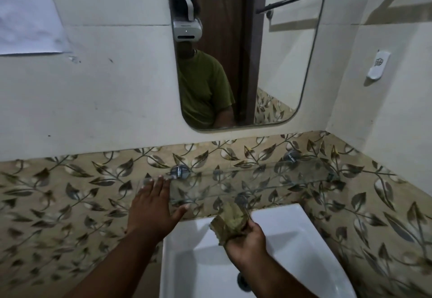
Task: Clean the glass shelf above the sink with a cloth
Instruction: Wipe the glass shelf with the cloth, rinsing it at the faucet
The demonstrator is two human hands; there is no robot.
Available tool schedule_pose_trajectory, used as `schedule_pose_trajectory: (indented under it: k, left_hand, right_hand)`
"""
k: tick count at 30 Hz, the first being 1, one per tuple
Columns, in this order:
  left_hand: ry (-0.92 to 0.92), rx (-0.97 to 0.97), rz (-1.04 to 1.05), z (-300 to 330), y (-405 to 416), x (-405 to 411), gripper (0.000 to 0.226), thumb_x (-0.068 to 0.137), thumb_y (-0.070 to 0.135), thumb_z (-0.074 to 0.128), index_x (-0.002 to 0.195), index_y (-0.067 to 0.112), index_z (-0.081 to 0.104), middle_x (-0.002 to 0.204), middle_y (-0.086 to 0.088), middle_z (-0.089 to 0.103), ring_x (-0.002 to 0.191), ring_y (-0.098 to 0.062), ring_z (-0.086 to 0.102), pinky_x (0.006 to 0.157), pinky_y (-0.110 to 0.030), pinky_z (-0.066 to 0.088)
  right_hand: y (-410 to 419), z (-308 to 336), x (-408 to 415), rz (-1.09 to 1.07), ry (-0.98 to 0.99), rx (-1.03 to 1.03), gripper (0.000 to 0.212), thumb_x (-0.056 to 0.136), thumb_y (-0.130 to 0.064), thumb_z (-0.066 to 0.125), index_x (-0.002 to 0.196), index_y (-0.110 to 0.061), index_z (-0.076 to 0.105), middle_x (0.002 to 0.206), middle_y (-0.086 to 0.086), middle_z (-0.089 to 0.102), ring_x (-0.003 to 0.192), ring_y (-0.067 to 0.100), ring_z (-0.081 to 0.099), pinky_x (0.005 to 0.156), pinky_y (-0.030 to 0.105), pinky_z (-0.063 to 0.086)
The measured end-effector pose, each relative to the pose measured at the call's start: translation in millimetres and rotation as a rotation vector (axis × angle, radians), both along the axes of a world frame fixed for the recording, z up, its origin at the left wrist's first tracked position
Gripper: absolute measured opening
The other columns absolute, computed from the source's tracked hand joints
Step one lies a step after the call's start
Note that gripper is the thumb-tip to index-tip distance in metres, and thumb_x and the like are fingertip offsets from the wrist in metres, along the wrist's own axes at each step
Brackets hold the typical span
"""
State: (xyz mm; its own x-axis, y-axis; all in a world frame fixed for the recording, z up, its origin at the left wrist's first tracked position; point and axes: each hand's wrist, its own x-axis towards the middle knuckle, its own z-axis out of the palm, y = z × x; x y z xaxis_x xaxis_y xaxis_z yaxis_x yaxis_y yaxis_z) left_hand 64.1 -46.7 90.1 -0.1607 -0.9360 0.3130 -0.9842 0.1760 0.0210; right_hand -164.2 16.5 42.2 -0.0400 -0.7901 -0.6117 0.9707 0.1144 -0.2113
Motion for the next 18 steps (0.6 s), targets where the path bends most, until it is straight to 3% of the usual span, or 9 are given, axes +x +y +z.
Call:
schedule_pose_trajectory:
  k: [3, 5, 7, 9, 11, 13, 14, 16, 18]
  left_hand:
    - [-0.008, 0.050, -0.009, 5.2, 1.1, 1.8, 0.104, 0.078, 0.088, 0.009, 0.155, 0.018, 0.018, 0.163, -0.007, 0.018, 0.149, -0.029, 0.015, 0.121, -0.045, 0.013]
    - [-0.015, 0.093, -0.019, 9.7, 1.1, 2.9, 0.109, 0.074, 0.089, -0.002, 0.155, 0.019, 0.012, 0.164, -0.007, 0.012, 0.150, -0.028, 0.008, 0.121, -0.044, 0.008]
    - [-0.001, 0.133, -0.033, 14.1, 0.1, 4.6, 0.114, 0.067, 0.090, -0.010, 0.156, 0.020, 0.009, 0.165, -0.006, 0.008, 0.151, -0.027, 0.003, 0.122, -0.045, 0.005]
    - [0.004, 0.178, -0.042, 16.3, -2.9, 6.3, 0.118, 0.063, 0.091, -0.013, 0.156, 0.021, 0.005, 0.165, -0.005, 0.002, 0.151, -0.027, -0.001, 0.122, -0.045, 0.004]
    - [0.010, 0.215, -0.048, 18.0, -5.2, 7.9, 0.119, 0.060, 0.092, -0.015, 0.156, 0.022, 0.001, 0.165, -0.004, -0.003, 0.151, -0.025, -0.005, 0.122, -0.044, 0.002]
    - [0.020, 0.237, -0.057, 19.6, -6.4, 8.8, 0.121, 0.058, 0.092, -0.018, 0.155, 0.023, 0.000, 0.165, -0.004, -0.005, 0.150, -0.024, -0.007, 0.122, -0.044, 0.002]
    - [0.024, 0.243, -0.062, 20.4, -6.2, 9.0, 0.121, 0.057, 0.092, -0.018, 0.155, 0.024, 0.000, 0.165, -0.003, -0.005, 0.150, -0.024, -0.007, 0.122, -0.044, 0.002]
    - [0.025, 0.251, -0.068, 21.6, -5.1, 9.3, 0.121, 0.057, 0.092, -0.019, 0.155, 0.024, 0.000, 0.165, -0.003, -0.005, 0.150, -0.024, -0.007, 0.122, -0.044, 0.002]
    - [0.022, 0.249, -0.069, 21.9, -4.3, 9.7, 0.121, 0.057, 0.091, -0.019, 0.155, 0.024, 0.001, 0.165, -0.003, -0.004, 0.151, -0.024, -0.006, 0.122, -0.044, 0.002]
  right_hand:
    - [-23.0, 13.6, 36.3, 0.076, -0.042, -0.054, 0.049, 0.101, -0.034, 0.039, 0.128, -0.002, 0.064, 0.134, 0.028, 0.061, 0.129, 0.045, 0.052, 0.115, 0.060, 0.031]
    - [-35.1, 26.8, 64.3, 0.115, -0.090, -0.070, 0.050, 0.103, -0.035, 0.038, 0.131, -0.001, 0.062, 0.133, 0.028, 0.061, 0.126, 0.043, 0.054, 0.108, 0.056, 0.041]
    - [-43.2, 39.6, 91.6, 0.147, -0.137, -0.075, 0.051, 0.104, -0.034, 0.036, 0.135, -0.001, 0.058, 0.126, 0.028, 0.064, 0.112, 0.041, 0.060, 0.083, 0.048, 0.057]
    - [-49.6, 45.9, 112.3, 0.185, -0.157, -0.085, 0.053, 0.104, -0.036, 0.035, 0.136, 0.001, 0.057, 0.109, 0.029, 0.069, 0.088, 0.040, 0.070, 0.058, 0.045, 0.062]
    - [-52.3, 51.7, 124.4, 0.210, -0.155, -0.122, 0.055, 0.105, -0.037, 0.032, 0.130, 0.003, 0.060, 0.088, 0.029, 0.073, 0.065, 0.040, 0.074, 0.050, 0.047, 0.061]
    - [-55.0, 52.3, 128.9, 0.193, -0.193, -0.129, 0.054, 0.106, -0.033, 0.028, 0.105, 0.006, 0.066, 0.066, 0.025, 0.071, 0.052, 0.035, 0.072, 0.058, 0.039, 0.061]
    - [-56.8, 52.2, 130.0, 0.185, -0.212, -0.136, 0.054, 0.105, -0.032, 0.028, 0.095, 0.005, 0.065, 0.062, 0.023, 0.070, 0.056, 0.034, 0.073, 0.071, 0.039, 0.058]
    - [-60.6, 50.0, 129.5, 0.204, -0.233, -0.155, 0.057, 0.105, -0.036, 0.029, 0.104, 0.007, 0.067, 0.081, 0.028, 0.074, 0.099, 0.037, 0.072, 0.100, 0.041, 0.048]
    - [-59.5, 50.4, 125.2, 0.225, -0.250, -0.171, 0.065, 0.103, -0.044, 0.030, 0.116, 0.009, 0.065, 0.104, 0.032, 0.072, 0.120, 0.039, 0.059, 0.104, 0.040, 0.049]
